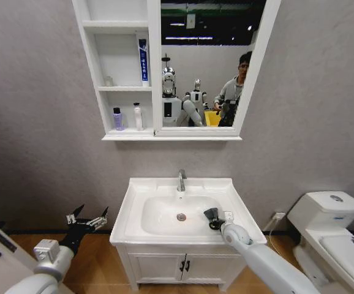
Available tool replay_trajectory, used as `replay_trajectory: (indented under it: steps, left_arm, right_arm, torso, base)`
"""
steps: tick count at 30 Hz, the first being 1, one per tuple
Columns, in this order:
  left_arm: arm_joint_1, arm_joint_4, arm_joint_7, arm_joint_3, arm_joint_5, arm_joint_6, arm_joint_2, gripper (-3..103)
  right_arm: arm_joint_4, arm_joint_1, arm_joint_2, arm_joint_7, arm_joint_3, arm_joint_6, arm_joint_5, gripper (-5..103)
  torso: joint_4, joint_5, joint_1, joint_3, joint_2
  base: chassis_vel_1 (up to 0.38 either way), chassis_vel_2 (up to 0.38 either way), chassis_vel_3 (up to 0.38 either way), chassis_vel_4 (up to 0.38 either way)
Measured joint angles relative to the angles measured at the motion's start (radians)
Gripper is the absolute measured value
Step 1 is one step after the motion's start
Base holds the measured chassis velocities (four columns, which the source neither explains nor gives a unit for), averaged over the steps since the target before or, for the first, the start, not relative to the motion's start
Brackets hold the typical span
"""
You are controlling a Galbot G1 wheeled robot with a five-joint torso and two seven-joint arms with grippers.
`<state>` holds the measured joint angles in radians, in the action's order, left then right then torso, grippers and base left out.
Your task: Move facial cleanser and shampoo from washbasin to cabinet, then wipe washbasin with towel.
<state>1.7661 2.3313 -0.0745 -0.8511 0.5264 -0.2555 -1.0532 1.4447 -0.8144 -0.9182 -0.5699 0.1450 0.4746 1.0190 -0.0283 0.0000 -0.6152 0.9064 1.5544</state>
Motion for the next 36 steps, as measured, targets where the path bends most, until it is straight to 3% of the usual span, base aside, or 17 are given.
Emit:
replay_trajectory:
  steps: [14, 15, 16, 17, 23, 36]
  left_arm:
    - [0.0, 0.0, 0.0, 0.0, 0.0, 0.0, 0.0, 100]
    - [0.0, 0.0, 0.0, 0.0, 0.0, 0.0, 0.0, 100]
    - [0.0, 0.0, 0.0, 0.0, 0.0, 0.0, 0.0, 100]
    - [0.0, 0.0, 0.0, 0.0, 0.0, 0.0, 0.0, 100]
    - [0.0, 0.0, 0.0, 0.0, 0.0, 0.0, 0.0, 100]
    - [0.0, 0.0, 0.0, 0.0, 0.0, 0.0, 0.0, 100]
  right_arm:
    - [-0.173, 0.148, -0.105, 0.004, 0.117, 0.013, 0.027, 5]
    - [-0.188, 0.156, -0.117, 0.009, 0.126, 0.011, 0.029, 5]
    - [-0.259, 0.192, -0.189, 0.039, 0.161, -0.009, 0.036, 5]
    - [-0.277, 0.2, -0.214, 0.046, 0.169, -0.014, 0.04, 5]
    - [-0.351, 0.221, -0.309, 0.075, 0.183, -0.029, 0.035, 5]
    - [-0.37, 0.228, -0.415, 0.099, 0.202, -0.039, 0.061, 5]
  torso:
    - [-0.0007, -0.0003, 0.0, 0.0, 0.0]
    - [-0.0006, -0.0002, 0.0, 0.0, 0.0]
    - [-0.0007, -0.0002, 0.0, 0.0, 0.0]
    - [-0.0006, -0.0001, 0.0, 0.0, 0.0]
    - [-0.0003, -0.0004, 0.0, 0.0, 0.0]
    - [-0.0005, -0.0002, 0.0, 0.0, 0.0]
  base:
    - [0.0, 0.0, 0.0, 0.0]
    - [0.0, 0.0, 0.0, 0.0]
    - [0.0, 0.0, 0.0, 0.0]
    - [0.0, 0.0, 0.0, 0.0]
    - [0.0, 0.0, 0.0, 0.0]
    - [0.0, 0.0, 0.0, 0.0]
